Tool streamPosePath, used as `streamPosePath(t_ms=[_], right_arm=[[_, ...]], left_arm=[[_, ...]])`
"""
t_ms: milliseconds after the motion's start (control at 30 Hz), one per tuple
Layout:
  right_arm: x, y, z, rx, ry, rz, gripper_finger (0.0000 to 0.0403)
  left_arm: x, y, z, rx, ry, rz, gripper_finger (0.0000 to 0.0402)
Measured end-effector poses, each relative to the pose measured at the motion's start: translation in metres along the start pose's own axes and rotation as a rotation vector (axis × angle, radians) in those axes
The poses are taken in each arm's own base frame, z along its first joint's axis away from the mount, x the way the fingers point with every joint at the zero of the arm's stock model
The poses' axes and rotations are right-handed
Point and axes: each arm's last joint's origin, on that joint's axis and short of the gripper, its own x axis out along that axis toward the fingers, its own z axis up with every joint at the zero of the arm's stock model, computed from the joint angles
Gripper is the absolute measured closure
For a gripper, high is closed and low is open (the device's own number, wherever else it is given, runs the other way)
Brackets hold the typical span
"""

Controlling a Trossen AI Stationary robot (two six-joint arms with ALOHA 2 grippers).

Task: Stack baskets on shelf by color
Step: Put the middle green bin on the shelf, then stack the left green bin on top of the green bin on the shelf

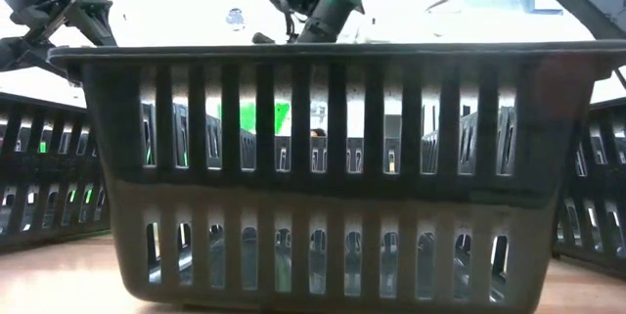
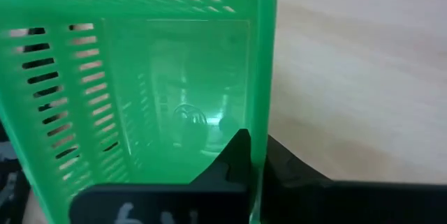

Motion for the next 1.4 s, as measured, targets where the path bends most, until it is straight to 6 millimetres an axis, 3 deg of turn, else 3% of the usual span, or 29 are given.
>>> streamPosePath(t_ms=[467, 867, 1100, 1400], right_arm=[[0.002, -0.014, 0.018, 0.045, -0.065, -0.06, 0.0304], [0.001, -0.016, 0.024, -0.065, -0.068, -0.057, 0.0208], [-0.038, -0.012, 0.012, -0.234, -0.057, -0.127, 0.0214], [-0.003, -0.009, -0.027, -0.315, 0.054, -0.239, 0.0244]], left_arm=[[0.0, 0.0, 0.0, -0.002, -0.001, 0.0, 0.0141], [0.0, 0.0, 0.0, -0.002, -0.005, 0.0, 0.0141], [0.0, 0.0, 0.0, -0.001, -0.005, 0.0, 0.0141], [0.0, 0.0, 0.0, -0.009, -0.007, 0.0, 0.0141]])
